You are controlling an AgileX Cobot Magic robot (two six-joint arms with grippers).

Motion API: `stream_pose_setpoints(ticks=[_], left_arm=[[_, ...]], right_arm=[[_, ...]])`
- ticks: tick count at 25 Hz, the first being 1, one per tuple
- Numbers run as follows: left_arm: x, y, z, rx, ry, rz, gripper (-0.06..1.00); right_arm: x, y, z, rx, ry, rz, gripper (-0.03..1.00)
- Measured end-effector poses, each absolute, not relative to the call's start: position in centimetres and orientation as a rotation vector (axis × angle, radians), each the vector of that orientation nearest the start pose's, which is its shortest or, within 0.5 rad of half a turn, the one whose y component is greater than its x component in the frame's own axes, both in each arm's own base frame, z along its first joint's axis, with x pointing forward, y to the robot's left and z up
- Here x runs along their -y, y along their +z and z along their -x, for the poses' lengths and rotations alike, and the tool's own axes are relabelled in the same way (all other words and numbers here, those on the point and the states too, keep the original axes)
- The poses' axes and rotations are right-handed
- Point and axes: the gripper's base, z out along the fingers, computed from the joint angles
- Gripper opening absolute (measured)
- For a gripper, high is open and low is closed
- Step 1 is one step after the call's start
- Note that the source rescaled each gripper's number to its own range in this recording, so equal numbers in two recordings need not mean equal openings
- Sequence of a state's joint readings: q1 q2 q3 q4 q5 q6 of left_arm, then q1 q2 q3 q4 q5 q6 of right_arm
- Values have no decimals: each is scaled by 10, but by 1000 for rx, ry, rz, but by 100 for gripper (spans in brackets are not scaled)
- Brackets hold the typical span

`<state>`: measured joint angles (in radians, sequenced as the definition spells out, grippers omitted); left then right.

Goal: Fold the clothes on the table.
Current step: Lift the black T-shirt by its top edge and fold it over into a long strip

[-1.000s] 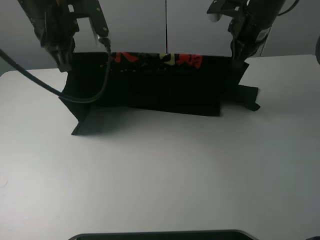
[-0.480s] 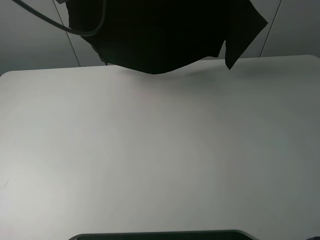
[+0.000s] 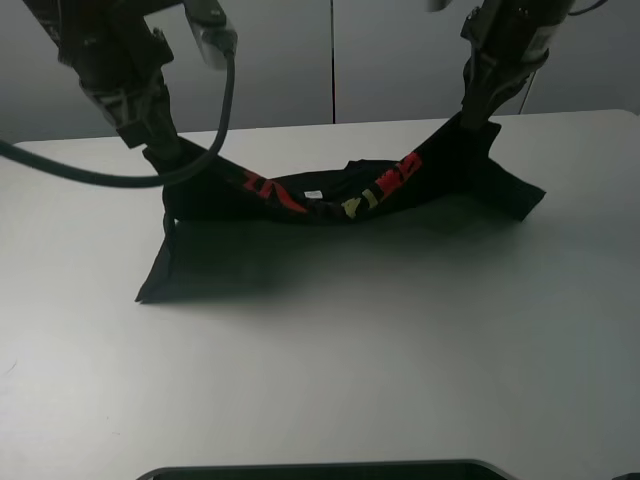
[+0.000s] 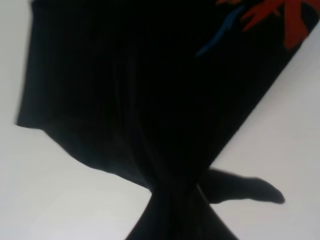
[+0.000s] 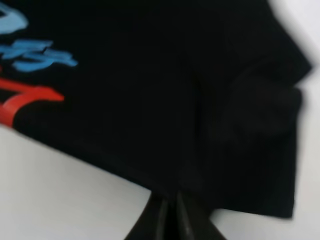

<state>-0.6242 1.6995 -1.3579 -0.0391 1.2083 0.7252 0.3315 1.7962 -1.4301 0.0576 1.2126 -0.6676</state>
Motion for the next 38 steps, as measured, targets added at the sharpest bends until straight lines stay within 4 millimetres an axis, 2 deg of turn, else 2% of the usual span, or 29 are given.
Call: stream_pose_setpoints(ticks=[2,4,6,8,10,14,19,22,24,26,31,34,38], left_arm=[[183,229,-250,-2471,-45,-2006,0],[170,205,-236,-2511,-19,-2124,0],[164,195,-229,-2516,-1,-2189,0],[162,193,-230,-2491,40,-2210,0],[162,196,-236,-2450,107,-2203,0],[168,204,-262,-2260,321,-2051,0],[171,212,-288,-2020,495,-1947,0],[165,201,-304,-1992,510,-1911,0],[162,184,-315,-2001,497,-1905,0],[163,169,-324,-1983,482,-1908,0],[171,134,-335,-1908,445,-1943,0],[178,124,-343,-1908,422,-1917,0],[184,120,-354,-1906,418,-1892,0]], right_arm=[[-114,223,-317,-2784,92,1513,1],[-108,202,-301,-2864,116,1571,1],[-105,186,-287,-2926,157,1600,1],[-103,179,-283,-2935,161,1610,1],[-103,177,-288,-2878,97,1600,1],[-103,176,-309,-2684,-87,1537,1],[-109,181,-333,-2408,-205,1456,1],[-113,186,-344,-2272,-247,1419,1],[-114,182,-349,-2225,-266,1424,1],[-116,168,-354,-2222,-276,1447,1],[-115,115,-361,-2308,-290,1509,1],[-112,87,-362,-2352,-334,1541,1],[-109,83,-369,-2327,-424,1500,1]])
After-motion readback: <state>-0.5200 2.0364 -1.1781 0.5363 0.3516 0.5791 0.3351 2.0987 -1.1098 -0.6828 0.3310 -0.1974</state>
